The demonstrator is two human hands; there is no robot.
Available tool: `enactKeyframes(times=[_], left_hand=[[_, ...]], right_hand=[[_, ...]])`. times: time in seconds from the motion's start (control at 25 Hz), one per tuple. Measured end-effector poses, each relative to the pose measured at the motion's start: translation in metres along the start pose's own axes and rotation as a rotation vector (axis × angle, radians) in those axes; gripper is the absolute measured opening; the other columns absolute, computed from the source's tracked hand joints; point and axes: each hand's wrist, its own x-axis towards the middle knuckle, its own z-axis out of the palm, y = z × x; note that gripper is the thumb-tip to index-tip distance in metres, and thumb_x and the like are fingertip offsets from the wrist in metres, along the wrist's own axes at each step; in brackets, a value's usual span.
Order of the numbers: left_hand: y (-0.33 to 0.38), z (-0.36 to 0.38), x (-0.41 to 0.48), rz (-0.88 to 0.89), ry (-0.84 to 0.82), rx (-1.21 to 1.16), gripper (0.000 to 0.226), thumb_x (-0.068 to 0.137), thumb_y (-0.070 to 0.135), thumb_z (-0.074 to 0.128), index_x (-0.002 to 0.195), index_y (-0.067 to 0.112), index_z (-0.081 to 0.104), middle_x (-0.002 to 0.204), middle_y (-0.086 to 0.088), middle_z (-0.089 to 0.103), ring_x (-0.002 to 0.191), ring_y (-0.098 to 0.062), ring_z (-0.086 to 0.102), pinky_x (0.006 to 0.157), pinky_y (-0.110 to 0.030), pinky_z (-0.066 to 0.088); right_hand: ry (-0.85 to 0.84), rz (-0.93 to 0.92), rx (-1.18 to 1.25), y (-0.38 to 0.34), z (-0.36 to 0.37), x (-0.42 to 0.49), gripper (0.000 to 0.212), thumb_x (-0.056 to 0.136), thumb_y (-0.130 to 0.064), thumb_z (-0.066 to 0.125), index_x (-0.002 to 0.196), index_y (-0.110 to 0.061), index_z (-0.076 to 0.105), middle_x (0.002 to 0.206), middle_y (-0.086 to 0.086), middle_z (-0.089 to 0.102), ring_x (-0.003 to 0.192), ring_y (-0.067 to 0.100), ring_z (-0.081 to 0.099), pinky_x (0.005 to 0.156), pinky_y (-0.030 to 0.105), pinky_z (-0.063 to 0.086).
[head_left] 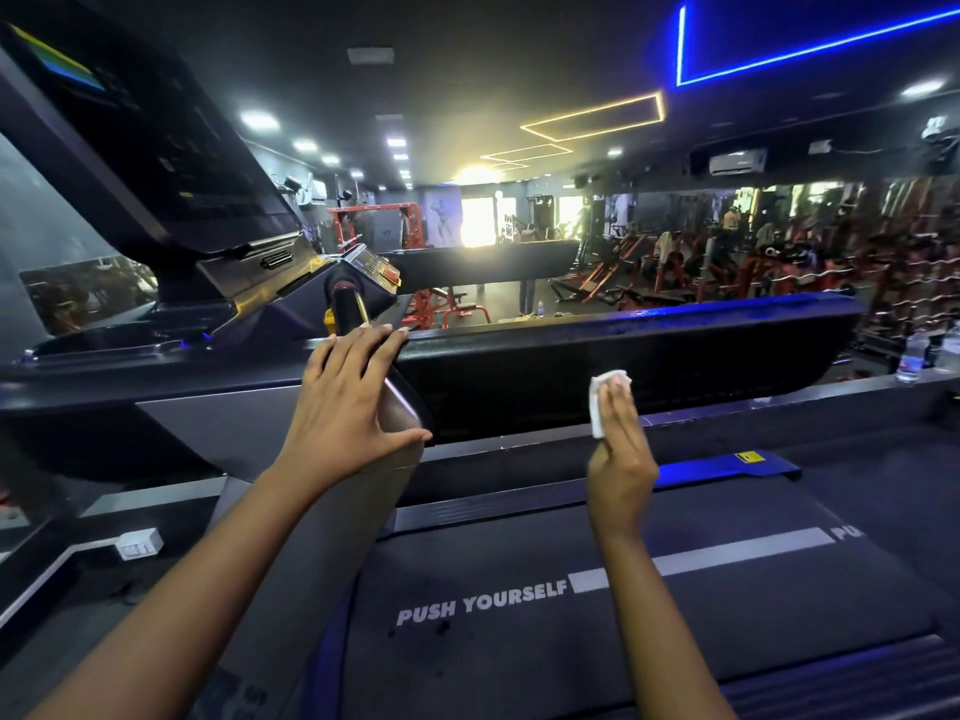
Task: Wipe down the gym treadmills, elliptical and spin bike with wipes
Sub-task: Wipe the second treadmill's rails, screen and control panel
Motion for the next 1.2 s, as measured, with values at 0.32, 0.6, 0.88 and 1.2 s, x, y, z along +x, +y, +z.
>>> enactKeyframes(times=[0.32,0.6,0.88,1.2], left_hand=[[0.039,-0.006,0.071,0.289,-0.093,-0.073,0.097,0.07,0.078,0.037,0.146,0.018,0.034,0.142,-0.01,0.044,0.131,-0.029,0.043,0.112,-0.047,0.026],[0.051,0.007,0.094,0.296,-0.229,-0.019,0.101,0.071,0.084,0.041,0.151,0.031,0.009,0.144,0.001,0.045,0.124,-0.022,0.05,0.09,-0.034,0.045],[0.055,0.009,0.092,0.266,-0.164,-0.013,0.101,0.072,0.082,0.04,0.151,0.032,0.005,0.136,0.004,0.051,0.121,-0.02,0.052,0.085,-0.034,0.047],[0.055,0.009,0.094,0.25,-0.19,0.014,0.11,0.067,0.085,0.033,0.152,0.025,-0.002,0.141,0.0,0.048,0.121,-0.023,0.051,0.088,-0.037,0.046]], right_hand=[[-0.063,-0.198,0.001,-0.071,0.04,0.013,0.048,0.081,0.01,0.037,0.123,0.0,0.059,0.133,0.012,0.052,0.127,0.021,0.044,0.111,0.02,0.027],[0.11,-0.025,-0.141,0.013,0.01,0.015,0.063,0.068,0.027,0.04,0.124,0.001,0.057,0.134,0.013,0.05,0.128,0.021,0.043,0.108,0.022,0.033],[0.34,0.223,-0.017,0.0,0.007,0.025,0.045,0.078,0.005,0.038,0.117,0.005,0.061,0.123,0.018,0.059,0.116,0.016,0.051,0.095,0.034,0.043],[-0.139,-0.521,-0.207,-0.017,0.016,0.063,0.043,0.088,0.009,0.031,0.116,0.003,0.063,0.123,0.014,0.061,0.119,0.025,0.055,0.105,0.027,0.039]])
